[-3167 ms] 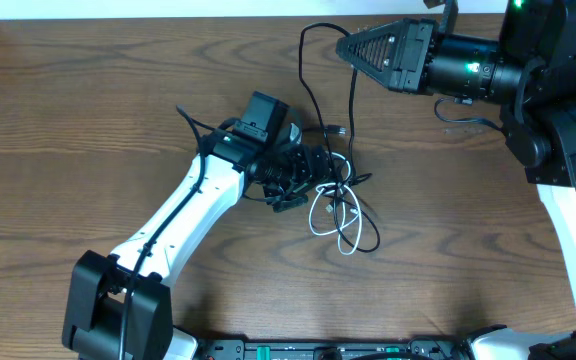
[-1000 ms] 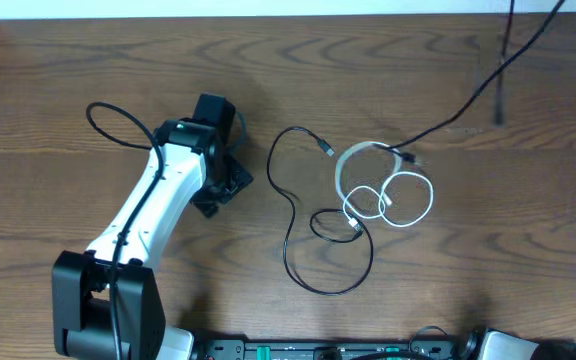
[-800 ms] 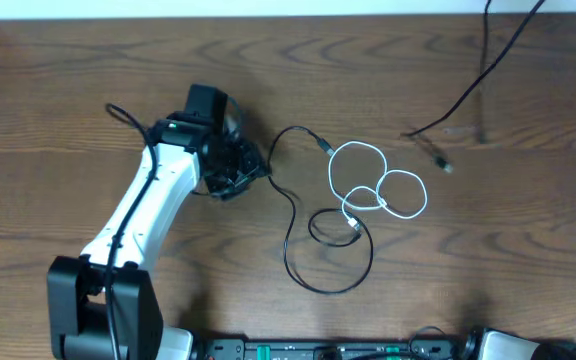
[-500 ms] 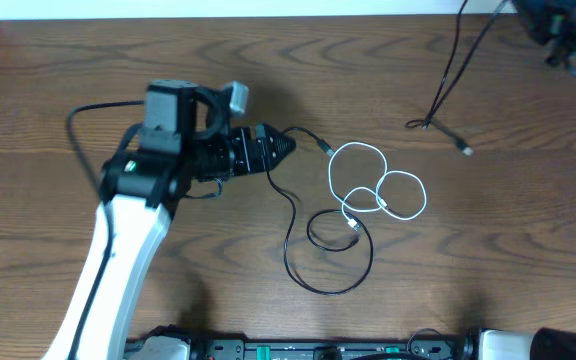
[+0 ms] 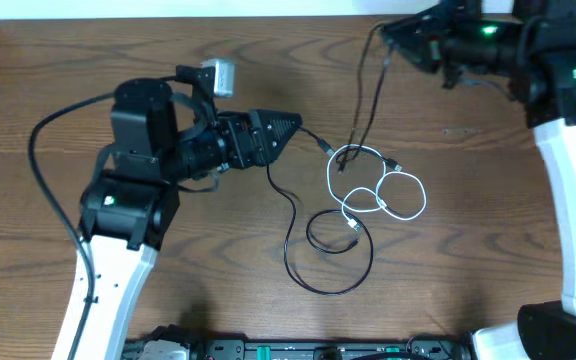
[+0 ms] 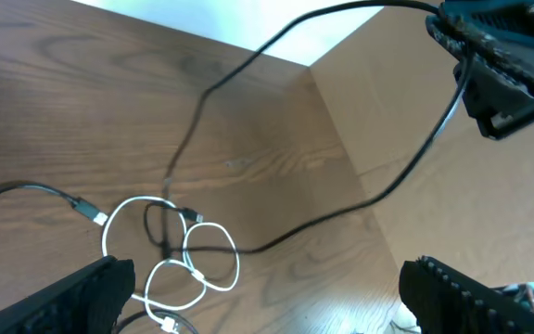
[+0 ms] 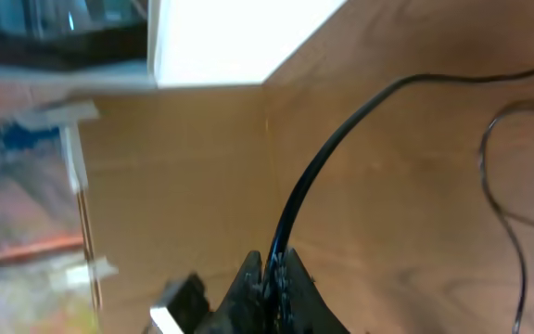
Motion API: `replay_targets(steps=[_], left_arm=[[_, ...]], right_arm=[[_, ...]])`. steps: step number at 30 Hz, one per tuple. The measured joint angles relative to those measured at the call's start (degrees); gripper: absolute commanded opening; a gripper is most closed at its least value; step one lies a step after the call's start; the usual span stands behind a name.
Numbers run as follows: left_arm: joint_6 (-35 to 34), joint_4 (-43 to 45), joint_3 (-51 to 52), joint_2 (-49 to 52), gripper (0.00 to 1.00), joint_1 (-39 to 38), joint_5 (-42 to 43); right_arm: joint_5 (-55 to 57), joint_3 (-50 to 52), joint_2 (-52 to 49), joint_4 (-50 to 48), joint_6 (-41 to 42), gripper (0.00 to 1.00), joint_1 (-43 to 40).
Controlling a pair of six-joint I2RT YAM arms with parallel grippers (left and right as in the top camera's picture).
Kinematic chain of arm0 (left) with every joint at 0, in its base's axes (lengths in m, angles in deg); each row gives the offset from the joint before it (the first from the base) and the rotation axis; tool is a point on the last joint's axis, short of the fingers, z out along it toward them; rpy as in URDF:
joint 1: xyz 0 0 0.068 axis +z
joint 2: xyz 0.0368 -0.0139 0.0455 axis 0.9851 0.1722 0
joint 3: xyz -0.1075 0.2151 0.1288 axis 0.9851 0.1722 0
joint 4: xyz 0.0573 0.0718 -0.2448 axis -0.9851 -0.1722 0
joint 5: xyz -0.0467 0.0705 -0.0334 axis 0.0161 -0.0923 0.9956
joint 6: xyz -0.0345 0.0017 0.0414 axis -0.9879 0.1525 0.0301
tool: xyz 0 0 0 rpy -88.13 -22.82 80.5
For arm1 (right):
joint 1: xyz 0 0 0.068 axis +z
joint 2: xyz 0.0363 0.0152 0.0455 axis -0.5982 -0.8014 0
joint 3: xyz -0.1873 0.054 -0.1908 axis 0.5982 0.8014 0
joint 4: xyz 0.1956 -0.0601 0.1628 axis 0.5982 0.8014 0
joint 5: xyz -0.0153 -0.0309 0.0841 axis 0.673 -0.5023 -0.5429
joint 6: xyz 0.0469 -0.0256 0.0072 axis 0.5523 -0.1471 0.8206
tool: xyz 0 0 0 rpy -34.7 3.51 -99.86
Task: Untangle cables
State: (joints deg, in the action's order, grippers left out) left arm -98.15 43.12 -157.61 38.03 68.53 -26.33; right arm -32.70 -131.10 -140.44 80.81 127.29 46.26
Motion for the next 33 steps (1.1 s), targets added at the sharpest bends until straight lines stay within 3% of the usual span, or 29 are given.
replay_targets(steps=[3,8,11,15,18,19,20,21,22,23,24,25,30,33], left_arm=[[-0.09,2.75,0.00,2.03,0.80,-1.95,0.02],[0.13,10.49,0.02,2.97,0.66,-8.09,0.11],[0.90,10.91,-0.02,2.93,0.67,-11.52,-0.52],[2.38,0.63,-0.28,2.95,0.67,-12.09,-9.03],[3.19,-11.54,-0.35,3.04,0.67,-12.13,-19.98],[3.28,-15.04,-0.35,3.10,0.67,-12.13,-23.23],[3.23,-19.39,-0.31,3.39,0.67,-12.13,-27.34],[2.80,-21.46,-0.39,3.80,0.75,-12.13,-30.05],[2.01,-24.06,-0.39,4.17,0.93,-12.13,-31.82],[0.63,-25.92,-0.37,4.70,0.99,-12.13,-33.31],[-0.17,-27.23,-0.35,5.33,0.98,-12.13,-34.16],[-1.73,-27.96,-0.35,6.19,0.98,-12.13,-34.77],[-7.41,-29.05,-0.33,11.63,1.00,-12.13,-29.59],[-13.90,-31.85,-0.31,15.08,0.94,-12.13,-26.56]], right_arm=[[1.42,-0.02,0.02,2.60,-0.22,0.04,2.93],[5.84,-0.02,0.02,4.39,-0.28,0.01,5.03],[6.82,-0.02,0.02,3.74,-0.26,0.01,5.29],[8.63,-0.02,0.02,4.35,-2.16,0.02,4.90],[13.00,-0.02,0.02,8.63,-4.00,0.21,2.95],[15.39,-0.02,0.00,10.91,-4.15,0.41,1.84],[17.31,0.00,0.02,12.24,-4.70,0.50,0.83],[19.45,-0.04,0.02,13.66,-4.94,0.57,-0.15],[21.20,-0.04,0.00,15.13,-4.92,0.71,-0.90],[21.97,-0.02,0.00,15.63,-5.46,0.75,-1.22],[23.43,-0.02,0.02,16.63,-5.29,0.83,-1.88],[25.33,-0.02,0.02,17.16,-5.35,0.96,-2.45],[37.90,-0.02,0.02,21.46,-5.60,0.99,-5.20],[44.70,-0.02,0.02,23.50,-5.62,0.99,-5.77]])
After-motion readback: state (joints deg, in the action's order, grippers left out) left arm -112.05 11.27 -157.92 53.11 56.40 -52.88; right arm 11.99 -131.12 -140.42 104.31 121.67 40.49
